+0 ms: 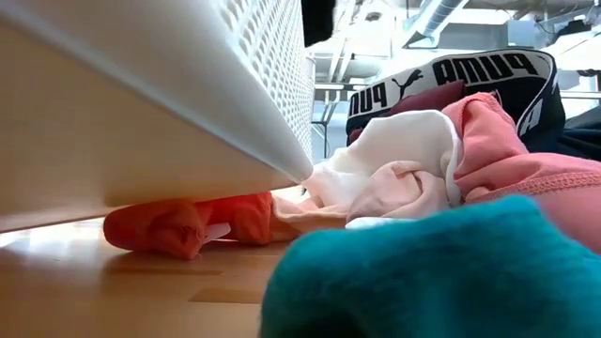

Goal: Sort clothes
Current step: Put the black underwear into the top white laundry bin

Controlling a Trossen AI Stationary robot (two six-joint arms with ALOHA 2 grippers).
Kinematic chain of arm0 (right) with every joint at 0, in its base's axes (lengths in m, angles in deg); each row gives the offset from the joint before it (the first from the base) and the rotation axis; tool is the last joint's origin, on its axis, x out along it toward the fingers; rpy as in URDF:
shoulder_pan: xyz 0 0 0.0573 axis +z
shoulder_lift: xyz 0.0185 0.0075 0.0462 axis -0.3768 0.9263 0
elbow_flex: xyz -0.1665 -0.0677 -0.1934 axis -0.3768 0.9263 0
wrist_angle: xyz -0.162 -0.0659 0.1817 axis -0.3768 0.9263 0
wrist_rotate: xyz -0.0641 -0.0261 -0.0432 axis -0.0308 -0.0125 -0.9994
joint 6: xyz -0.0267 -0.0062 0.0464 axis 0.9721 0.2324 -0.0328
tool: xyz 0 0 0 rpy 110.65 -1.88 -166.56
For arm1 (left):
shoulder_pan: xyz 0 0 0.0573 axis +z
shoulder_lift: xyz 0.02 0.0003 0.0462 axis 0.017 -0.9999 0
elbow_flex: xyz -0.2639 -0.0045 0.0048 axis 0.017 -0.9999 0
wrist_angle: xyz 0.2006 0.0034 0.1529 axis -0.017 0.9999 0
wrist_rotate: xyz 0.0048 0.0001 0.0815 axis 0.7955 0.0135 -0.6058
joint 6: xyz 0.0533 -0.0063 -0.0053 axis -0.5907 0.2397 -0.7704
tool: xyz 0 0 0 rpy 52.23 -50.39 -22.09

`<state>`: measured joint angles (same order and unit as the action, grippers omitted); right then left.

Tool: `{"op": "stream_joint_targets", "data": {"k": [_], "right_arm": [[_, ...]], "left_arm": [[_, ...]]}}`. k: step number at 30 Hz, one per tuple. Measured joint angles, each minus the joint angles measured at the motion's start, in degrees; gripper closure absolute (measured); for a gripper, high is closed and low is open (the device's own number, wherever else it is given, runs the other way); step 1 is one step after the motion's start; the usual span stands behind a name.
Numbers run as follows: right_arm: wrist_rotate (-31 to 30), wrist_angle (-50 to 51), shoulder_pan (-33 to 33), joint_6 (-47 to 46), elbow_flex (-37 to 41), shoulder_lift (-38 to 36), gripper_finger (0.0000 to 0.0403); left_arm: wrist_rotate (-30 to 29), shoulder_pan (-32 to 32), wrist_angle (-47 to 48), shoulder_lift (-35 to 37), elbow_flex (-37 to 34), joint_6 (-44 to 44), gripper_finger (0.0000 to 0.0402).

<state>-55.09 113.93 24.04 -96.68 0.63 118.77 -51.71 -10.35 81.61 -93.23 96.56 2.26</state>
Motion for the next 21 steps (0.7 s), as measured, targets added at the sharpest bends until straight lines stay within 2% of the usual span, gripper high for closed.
{"op": "stream_joint_targets", "data": {"k": [6,11,17,21], "right_arm": [[0.0,-2.3,-0.1,-0.1,1.5,0.0,0.0207],[0.0,-2.7,-0.1,-0.1,3.1,0.0,0.0209],[0.0,-3.3,-0.1,-0.6,3.3,0.0,0.0209],[0.0,-4.1,0.4,-0.9,3.3,0.0,0.0209]], "left_arm": [[-1.2,6.3,7.4,3.5,0.0,4.5,0.0401],[-1.0,14.7,12.2,6.3,-0.7,8.7,0.0401],[6.8,26.6,13.0,8.5,-4.0,12.0,0.0401],[13.5,34.6,11.2,9.1,-8.8,12.7,0.0401]]}}
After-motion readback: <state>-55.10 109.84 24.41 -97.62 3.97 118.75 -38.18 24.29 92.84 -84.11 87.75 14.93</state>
